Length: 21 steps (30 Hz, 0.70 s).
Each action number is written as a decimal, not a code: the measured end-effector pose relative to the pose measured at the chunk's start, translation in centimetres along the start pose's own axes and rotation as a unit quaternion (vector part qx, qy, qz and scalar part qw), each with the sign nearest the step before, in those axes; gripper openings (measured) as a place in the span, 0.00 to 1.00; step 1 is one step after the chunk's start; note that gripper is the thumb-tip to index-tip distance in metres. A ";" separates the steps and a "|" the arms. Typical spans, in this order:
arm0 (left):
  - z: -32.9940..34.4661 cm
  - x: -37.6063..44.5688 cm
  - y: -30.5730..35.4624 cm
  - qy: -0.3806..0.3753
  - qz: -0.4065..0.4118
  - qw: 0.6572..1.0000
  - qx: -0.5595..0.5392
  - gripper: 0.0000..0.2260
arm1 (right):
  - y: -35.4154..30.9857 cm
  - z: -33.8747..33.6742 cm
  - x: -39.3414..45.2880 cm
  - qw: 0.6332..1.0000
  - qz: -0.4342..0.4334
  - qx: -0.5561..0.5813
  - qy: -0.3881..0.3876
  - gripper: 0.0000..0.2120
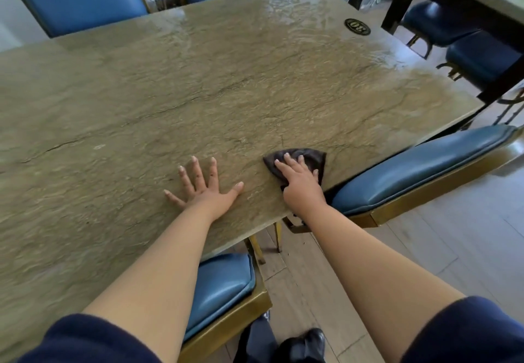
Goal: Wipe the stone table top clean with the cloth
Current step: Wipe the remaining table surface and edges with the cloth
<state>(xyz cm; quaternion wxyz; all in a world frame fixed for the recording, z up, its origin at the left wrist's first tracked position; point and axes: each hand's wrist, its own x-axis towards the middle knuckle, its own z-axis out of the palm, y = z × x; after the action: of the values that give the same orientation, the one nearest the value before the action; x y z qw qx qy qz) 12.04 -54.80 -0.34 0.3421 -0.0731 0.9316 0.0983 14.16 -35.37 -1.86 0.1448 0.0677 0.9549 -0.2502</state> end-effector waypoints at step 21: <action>-0.3 0.5 -0.4 -0.017 0.014 0.999 -0.037 0.34 | 0.4 1.5 -4.2 0.978 -0.188 0.020 -0.087 0.34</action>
<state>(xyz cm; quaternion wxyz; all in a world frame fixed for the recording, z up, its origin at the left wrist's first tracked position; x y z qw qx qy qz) 11.52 -55.32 -0.50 0.3540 -0.0706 0.9222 0.1389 18.61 -35.99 -2.00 0.1761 -0.1315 0.9291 -0.2973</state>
